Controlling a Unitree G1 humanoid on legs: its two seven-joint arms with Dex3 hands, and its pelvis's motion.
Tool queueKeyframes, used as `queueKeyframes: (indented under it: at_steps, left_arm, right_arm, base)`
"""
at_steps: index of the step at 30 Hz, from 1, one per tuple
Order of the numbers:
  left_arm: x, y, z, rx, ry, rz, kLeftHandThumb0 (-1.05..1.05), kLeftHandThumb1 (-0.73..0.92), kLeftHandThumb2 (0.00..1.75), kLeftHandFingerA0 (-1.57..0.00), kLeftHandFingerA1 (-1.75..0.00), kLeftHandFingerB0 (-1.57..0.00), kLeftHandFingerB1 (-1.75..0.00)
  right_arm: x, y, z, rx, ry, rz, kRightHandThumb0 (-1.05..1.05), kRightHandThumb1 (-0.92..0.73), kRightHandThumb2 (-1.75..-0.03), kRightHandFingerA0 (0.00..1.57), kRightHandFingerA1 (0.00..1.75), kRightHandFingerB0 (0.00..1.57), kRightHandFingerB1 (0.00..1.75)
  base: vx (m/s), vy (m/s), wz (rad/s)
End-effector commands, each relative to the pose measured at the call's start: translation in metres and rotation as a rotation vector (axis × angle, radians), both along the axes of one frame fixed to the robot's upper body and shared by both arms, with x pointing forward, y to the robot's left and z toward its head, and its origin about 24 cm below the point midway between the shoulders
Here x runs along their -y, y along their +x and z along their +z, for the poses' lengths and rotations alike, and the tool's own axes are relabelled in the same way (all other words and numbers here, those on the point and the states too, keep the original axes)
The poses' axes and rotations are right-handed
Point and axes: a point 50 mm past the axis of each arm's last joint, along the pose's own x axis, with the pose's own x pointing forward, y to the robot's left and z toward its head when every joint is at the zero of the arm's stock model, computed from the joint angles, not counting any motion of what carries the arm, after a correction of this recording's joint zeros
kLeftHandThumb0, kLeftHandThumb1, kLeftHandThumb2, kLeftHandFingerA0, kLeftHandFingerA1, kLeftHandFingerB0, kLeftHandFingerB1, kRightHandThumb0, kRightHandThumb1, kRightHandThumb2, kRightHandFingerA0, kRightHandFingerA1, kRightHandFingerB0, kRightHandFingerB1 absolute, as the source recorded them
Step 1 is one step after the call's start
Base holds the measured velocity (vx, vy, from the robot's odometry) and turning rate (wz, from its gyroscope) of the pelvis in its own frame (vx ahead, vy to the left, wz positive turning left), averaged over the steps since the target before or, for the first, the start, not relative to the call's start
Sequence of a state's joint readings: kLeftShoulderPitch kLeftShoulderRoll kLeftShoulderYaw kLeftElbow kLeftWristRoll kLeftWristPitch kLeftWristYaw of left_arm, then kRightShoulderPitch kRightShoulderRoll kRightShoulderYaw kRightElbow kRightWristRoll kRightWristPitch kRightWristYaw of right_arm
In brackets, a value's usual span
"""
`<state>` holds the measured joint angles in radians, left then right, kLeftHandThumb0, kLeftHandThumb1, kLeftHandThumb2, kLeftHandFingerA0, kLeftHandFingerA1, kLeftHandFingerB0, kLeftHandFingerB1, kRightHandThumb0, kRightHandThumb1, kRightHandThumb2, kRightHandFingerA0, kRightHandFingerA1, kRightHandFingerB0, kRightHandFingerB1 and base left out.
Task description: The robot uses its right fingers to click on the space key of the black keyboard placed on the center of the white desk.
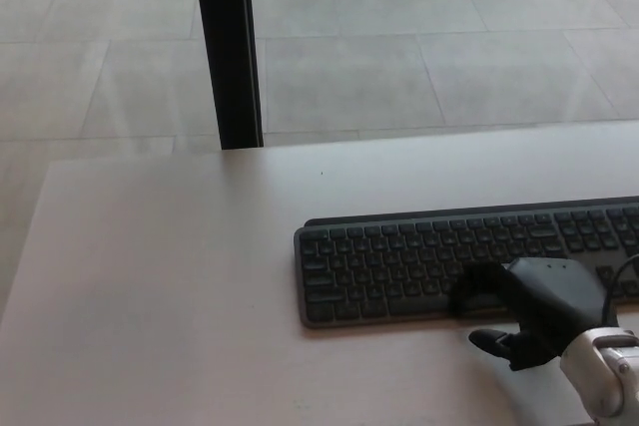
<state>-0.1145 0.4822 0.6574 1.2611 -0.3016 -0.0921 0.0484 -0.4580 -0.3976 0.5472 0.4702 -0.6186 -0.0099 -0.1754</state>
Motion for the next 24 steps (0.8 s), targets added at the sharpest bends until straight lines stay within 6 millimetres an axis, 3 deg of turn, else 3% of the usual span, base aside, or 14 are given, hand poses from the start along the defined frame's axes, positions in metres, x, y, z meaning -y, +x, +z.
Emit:
queueKeyframes:
  at_steps: [1,2,14,20,24]
  left_arm:
    - [-0.008,0.0,0.008,0.037,0.022,0.028,-0.47,0.54,0.56,-0.76,-0.78,-0.72,-0.6]
    - [-0.008,0.0,0.008,0.022,0.029,0.014,-0.48,0.56,0.57,-0.75,-0.74,-0.7,-0.58]
    - [-0.008,0.001,0.009,0.025,0.03,0.021,-0.47,0.55,0.56,-0.78,-0.8,-0.71,-0.6]
    - [-0.009,0.005,0.011,0.021,0.035,0.015,-0.49,0.56,0.57,-0.78,-0.77,-0.72,-0.6]
    - [-0.009,0.006,0.011,0.033,0.037,0.017,-0.48,0.56,0.57,-0.79,-0.84,-0.72,-0.62]
  right_arm:
    - [0.006,0.001,-0.004,-0.027,-0.101,-0.025,-0.46,-0.61,-0.6,0.87,1.38,0.64,0.47]
    - [0.005,0.001,-0.005,-0.027,-0.111,-0.024,-0.47,-0.6,-0.62,0.86,1.46,0.64,0.49]
    - [-0.001,0.0,-0.01,-0.008,-0.139,-0.002,-0.51,-0.61,-0.58,0.88,1.6,0.66,0.5]
    - [-0.005,-0.005,-0.016,-0.046,-0.164,0.032,-0.51,-0.65,-0.59,0.84,1.56,0.59,0.52]
    - [-0.009,-0.015,-0.023,-0.055,-0.216,0.088,-0.49,-0.66,-0.6,0.84,1.52,0.6,0.5]
  base:
    - [0.0,0.0,0.0]
    - [0.0,0.0,0.0]
    - [0.0,0.0,0.0]
    - [0.0,0.0,0.0]
    - [0.0,0.0,0.0]
